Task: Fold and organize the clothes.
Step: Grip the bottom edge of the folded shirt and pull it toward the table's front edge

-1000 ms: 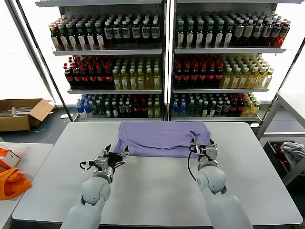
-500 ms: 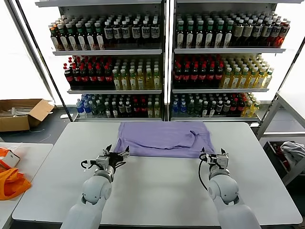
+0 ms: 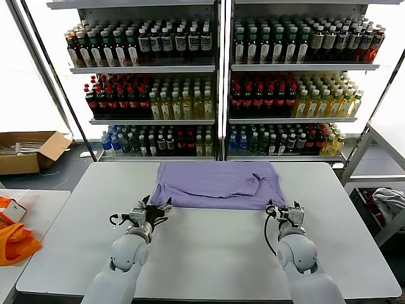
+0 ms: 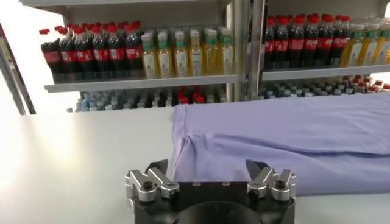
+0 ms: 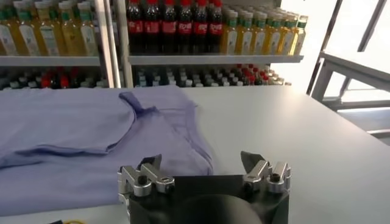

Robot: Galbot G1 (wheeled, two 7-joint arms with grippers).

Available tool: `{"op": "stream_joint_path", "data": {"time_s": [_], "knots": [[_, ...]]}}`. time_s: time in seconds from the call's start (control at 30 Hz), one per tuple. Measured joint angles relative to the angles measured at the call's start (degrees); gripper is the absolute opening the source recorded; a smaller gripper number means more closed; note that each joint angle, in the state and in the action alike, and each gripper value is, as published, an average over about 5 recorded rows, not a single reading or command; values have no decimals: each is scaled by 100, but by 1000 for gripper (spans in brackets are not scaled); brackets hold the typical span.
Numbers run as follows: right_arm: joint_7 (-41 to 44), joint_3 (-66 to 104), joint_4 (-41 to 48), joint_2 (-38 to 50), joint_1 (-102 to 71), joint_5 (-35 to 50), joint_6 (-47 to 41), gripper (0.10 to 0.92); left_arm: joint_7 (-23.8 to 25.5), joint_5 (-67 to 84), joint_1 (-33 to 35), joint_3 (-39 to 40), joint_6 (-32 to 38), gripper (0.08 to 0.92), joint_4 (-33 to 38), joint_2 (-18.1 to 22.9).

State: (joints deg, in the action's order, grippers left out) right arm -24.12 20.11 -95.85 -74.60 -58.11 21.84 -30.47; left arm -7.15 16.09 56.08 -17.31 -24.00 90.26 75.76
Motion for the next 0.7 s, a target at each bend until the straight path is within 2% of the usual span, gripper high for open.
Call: {"op": "stream_joint_path", "data": {"time_s": [0.27,0.43,0.7], "knots": [[72,-30,78,-11,-33,-1,-23,628,14,18,-2,-24,2,484,-104,-15],[123,-32,104,-9,-85,3,-17,554,44,20,64,-37,5,345,-123,-38],[146,-5,35,-13,-201,4,54,325,52,6,189,-19,7,121,-44,-45]]}}
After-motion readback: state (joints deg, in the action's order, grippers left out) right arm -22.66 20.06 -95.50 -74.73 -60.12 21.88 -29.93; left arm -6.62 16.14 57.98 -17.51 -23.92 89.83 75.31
